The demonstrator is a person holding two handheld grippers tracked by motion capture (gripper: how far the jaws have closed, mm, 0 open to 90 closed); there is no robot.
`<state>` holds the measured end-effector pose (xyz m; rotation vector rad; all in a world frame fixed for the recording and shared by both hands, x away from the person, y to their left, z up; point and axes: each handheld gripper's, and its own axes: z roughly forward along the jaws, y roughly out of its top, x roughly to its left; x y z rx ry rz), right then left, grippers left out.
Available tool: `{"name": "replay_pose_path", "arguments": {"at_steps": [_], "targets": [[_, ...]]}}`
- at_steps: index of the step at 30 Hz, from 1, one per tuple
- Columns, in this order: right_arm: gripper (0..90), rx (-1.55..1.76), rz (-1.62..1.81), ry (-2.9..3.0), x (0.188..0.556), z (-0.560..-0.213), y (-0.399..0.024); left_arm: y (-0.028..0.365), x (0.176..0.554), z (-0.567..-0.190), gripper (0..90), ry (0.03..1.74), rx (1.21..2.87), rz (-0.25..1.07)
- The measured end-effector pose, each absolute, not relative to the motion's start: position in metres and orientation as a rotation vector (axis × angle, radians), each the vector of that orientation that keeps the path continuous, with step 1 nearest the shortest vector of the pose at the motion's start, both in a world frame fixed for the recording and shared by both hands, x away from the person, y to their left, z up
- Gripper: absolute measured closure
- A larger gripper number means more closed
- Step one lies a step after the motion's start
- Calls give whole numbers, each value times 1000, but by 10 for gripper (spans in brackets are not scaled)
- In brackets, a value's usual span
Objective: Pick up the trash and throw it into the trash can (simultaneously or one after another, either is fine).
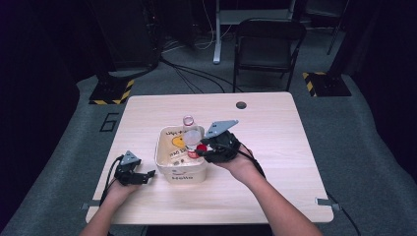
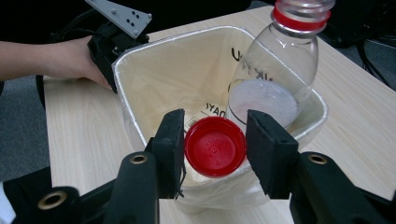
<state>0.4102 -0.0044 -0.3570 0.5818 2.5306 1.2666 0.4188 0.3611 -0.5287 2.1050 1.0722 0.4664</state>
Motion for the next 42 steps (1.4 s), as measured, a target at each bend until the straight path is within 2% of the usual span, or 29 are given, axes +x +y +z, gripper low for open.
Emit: {"name": "replay_pose_path", "arguments": {"at_steps": [19, 37, 42], "targets": [[570, 556, 1219, 2549, 419, -376, 25, 361, 419, -529, 158, 1070, 2106, 468], [563, 596, 1200, 2541, 424, -391, 25, 361, 419, -529, 158, 1070, 2106, 467], [537, 613, 1205, 2535, 422, -392, 22, 361, 419, -529, 158, 1070, 2106, 467]]}}
